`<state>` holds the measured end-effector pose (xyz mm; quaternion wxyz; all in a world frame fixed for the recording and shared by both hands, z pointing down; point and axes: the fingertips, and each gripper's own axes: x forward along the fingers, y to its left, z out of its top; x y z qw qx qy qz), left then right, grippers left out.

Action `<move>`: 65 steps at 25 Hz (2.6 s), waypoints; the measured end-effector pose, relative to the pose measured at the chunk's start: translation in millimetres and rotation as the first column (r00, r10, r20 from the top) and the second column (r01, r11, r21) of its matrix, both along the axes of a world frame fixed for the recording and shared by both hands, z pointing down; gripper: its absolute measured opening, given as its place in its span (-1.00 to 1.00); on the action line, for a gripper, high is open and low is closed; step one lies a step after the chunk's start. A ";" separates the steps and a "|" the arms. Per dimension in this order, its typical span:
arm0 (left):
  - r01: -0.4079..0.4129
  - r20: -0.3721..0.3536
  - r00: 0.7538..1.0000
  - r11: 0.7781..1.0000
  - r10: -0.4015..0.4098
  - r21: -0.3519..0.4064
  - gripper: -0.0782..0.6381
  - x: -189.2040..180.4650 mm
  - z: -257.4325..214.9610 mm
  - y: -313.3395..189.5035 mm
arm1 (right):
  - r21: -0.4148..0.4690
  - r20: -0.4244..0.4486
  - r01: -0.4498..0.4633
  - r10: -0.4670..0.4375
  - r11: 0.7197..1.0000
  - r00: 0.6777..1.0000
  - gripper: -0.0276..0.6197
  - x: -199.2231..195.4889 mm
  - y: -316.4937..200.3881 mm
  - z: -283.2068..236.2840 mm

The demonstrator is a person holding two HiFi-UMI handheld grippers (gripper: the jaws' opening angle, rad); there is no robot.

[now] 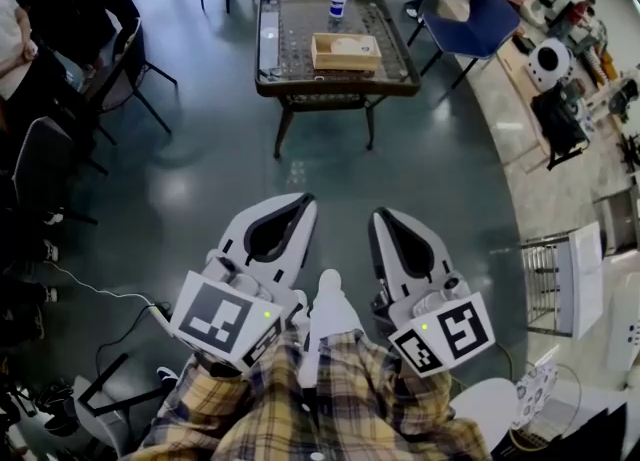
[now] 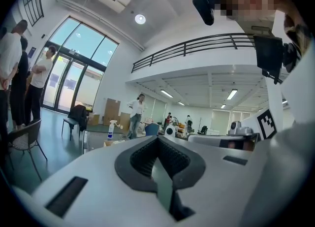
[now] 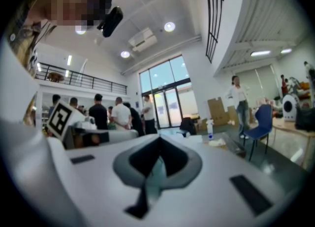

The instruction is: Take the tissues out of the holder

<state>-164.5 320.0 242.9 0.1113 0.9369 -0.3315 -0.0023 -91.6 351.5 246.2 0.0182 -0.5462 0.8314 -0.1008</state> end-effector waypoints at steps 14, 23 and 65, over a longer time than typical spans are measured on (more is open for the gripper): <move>0.041 -0.005 0.999 0.999 -0.041 -0.016 -0.75 46.5 11.2 -139.7 | -0.014 -0.005 0.022 -0.022 1.000 1.000 -0.89 50.9 -141.5 11.9; 0.105 -0.005 0.994 0.994 -0.105 0.009 -0.75 106.0 -5.1 -244.6 | -0.006 -0.012 0.084 -0.084 0.996 0.996 -0.89 113.2 -248.0 -2.7; 0.080 0.002 0.997 0.996 -0.080 -0.031 -0.75 184.1 6.2 -617.8 | -0.040 -0.004 0.033 -0.033 0.999 0.999 -0.89 206.4 -617.7 8.5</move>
